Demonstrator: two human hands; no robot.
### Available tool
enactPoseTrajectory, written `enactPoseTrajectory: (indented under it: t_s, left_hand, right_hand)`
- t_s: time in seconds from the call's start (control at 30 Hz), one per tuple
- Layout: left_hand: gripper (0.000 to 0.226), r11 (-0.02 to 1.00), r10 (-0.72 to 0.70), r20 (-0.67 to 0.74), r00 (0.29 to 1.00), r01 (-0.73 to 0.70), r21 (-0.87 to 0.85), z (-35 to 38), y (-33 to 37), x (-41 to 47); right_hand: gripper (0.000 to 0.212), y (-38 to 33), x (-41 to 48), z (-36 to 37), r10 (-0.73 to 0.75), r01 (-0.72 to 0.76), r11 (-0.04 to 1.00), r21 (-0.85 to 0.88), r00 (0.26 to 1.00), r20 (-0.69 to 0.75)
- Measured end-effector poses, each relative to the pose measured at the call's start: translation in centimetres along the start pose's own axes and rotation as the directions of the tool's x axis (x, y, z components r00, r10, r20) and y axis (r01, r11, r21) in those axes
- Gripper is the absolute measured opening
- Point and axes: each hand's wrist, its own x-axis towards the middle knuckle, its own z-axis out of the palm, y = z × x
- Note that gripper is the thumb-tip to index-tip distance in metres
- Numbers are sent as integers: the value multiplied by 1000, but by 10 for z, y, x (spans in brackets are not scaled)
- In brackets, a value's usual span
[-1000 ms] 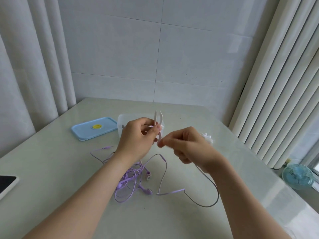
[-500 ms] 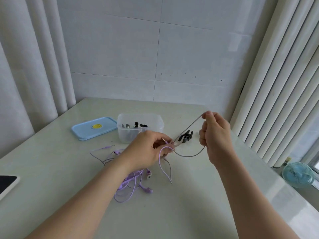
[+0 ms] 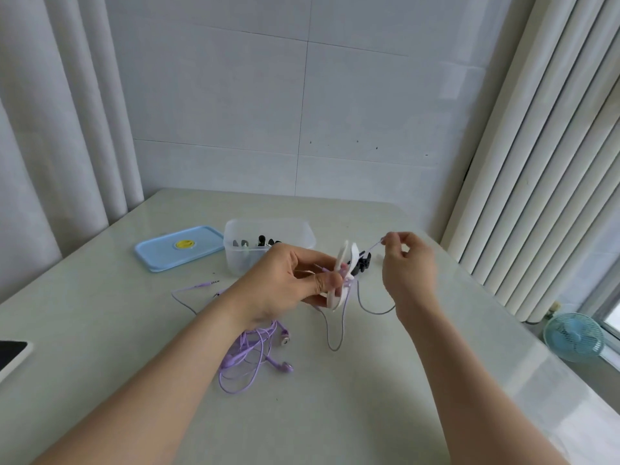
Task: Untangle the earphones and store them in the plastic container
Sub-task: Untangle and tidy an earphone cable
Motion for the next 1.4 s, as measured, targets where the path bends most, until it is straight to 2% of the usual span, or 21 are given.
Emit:
enactPoseTrajectory:
  t_s: [0.1,0.2,0.27,0.33,0.4,0.47,0.6,0.67,0.73,0.8,0.87,0.9,0.97,1.07,1.23,1.33,1.4]
  left_hand:
    - [21,989,18,-136,991,-38,-145,-1,5,2]
    - [17,994,62,-303,951,-85,-63,-8,4,4]
    - [17,997,72,-414,907,-58,48,-12,2,6]
    - [15,992,80,-501,861,-18,128,-17,-3,8]
    - [13,985,92,-545,834,4,173,-18,-6,8]
    - [16,986,78,-555,828,18,164,-18,-8,8]
    - [20,997,-52,-541,839,13,-76,-15,-5,9]
    - [19,995,-56,-532,845,6,-95,-13,-6,9]
    - [15,999,14,-526,850,12,47,-13,-9,8]
    - [12,977,66,-457,887,36,212,-15,-11,6]
    - [15,981,28,-362,932,45,191,-17,-11,5]
    - [18,987,9,-318,948,43,155,-17,-11,5]
    - [23,991,21,-249,968,13,137,-16,-11,5]
    - [17,973,51,-166,985,-12,229,-11,-9,6]
    - [15,958,38,-68,997,-17,287,-7,-4,4]
    - [21,987,63,-124,990,-43,157,-6,1,3]
    - [26,996,80,-182,980,-70,61,-7,3,3]
  right_hand:
    - [24,15,2,2,13,44,945,-325,985,174]
    - [18,13,-2,7,52,142,865,-482,929,367]
    - [16,-1,-12,5,60,236,855,-463,840,539]
    - [13,-22,-26,0,41,332,866,-374,697,715]
    - [15,-41,-39,-4,1,352,903,-245,570,822]
    - [17,-51,-43,-8,-48,306,942,-134,521,852]
    - [17,-56,-43,-12,-81,251,967,-38,446,891]
    - [16,-56,-44,-12,-102,202,979,15,427,899]
    - [19,-56,-43,-12,-162,114,986,122,474,866]
    - [20,-57,-39,-12,-215,-20,958,286,611,762]
    - [23,-55,-33,-12,-202,-76,909,409,779,594]
    - [26,-53,-29,-12,-179,-68,902,427,839,513]
    - [29,-47,-24,-10,-148,-27,916,400,904,400]
    - [32,-41,-22,-5,-144,41,952,302,934,326]
    - [33,-33,-21,-2,-118,87,990,114,946,302]
    - [30,-27,-18,0,-86,113,991,-66,944,319]
    - [29,-23,-18,2,-65,121,985,-126,922,382]
